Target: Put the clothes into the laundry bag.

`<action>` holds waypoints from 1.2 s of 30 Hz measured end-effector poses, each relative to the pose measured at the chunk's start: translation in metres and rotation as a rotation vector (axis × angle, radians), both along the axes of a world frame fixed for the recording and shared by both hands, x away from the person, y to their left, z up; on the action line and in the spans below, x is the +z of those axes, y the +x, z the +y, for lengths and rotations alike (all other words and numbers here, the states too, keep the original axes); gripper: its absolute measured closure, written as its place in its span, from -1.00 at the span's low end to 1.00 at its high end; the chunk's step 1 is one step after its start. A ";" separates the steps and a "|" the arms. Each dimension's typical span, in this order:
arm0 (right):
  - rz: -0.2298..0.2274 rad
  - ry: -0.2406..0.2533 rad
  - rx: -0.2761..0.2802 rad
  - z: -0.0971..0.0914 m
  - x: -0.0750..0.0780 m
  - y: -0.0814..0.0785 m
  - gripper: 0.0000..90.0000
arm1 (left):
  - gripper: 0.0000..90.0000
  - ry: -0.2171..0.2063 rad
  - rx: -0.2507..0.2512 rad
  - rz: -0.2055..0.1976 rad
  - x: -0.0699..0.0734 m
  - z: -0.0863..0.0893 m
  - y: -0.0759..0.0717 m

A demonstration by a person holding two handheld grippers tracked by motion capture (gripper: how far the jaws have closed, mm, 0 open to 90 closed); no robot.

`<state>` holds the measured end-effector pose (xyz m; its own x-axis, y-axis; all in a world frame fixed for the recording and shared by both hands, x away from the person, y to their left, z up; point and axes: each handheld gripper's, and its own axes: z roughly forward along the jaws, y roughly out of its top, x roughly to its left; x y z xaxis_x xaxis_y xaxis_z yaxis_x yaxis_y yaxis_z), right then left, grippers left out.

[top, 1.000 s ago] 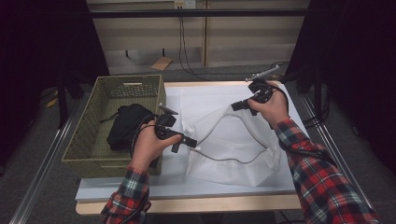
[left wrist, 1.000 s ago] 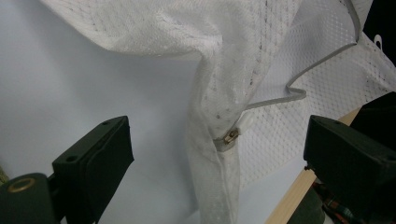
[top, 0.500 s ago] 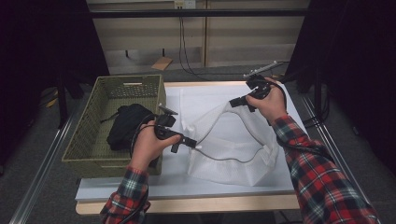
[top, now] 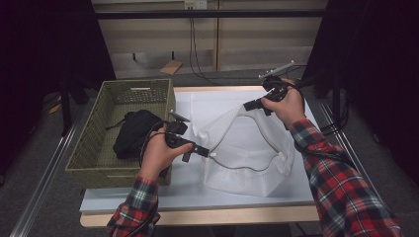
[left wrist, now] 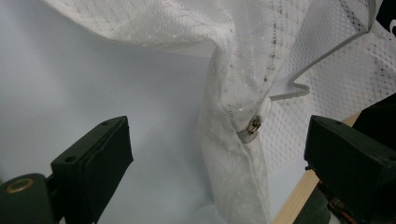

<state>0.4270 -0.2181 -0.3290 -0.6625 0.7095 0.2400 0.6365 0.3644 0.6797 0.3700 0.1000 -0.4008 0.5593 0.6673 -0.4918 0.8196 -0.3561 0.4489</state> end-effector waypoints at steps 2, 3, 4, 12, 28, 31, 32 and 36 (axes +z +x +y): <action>0.003 0.005 0.000 -0.001 0.001 0.000 1.00 | -0.84 0.027 -0.047 -0.015 0.000 0.002 0.002; 0.002 -0.001 -0.005 -0.001 0.001 0.000 1.00 | -0.84 0.000 -0.002 -0.016 0.000 -0.002 0.000; 0.000 0.005 0.000 -0.002 0.001 0.000 1.00 | -0.84 0.011 -0.032 -0.012 0.001 0.000 0.001; 0.010 -0.002 0.011 -0.002 0.002 0.001 1.00 | -0.85 0.033 -0.062 -0.032 0.006 0.001 0.005; 0.013 -0.003 0.007 -0.003 0.005 0.000 1.00 | -0.89 0.035 -0.063 -0.103 0.040 0.005 0.018; 0.014 -0.004 0.006 -0.003 0.005 0.000 1.00 | -0.89 0.045 -0.060 -0.112 0.045 0.009 0.020; 0.017 -0.004 0.007 -0.003 0.005 0.000 1.00 | -0.90 0.044 -0.064 -0.117 0.047 0.011 0.021; 0.018 -0.004 0.012 -0.004 0.004 0.000 1.00 | -0.90 0.049 -0.047 -0.126 0.052 0.016 0.023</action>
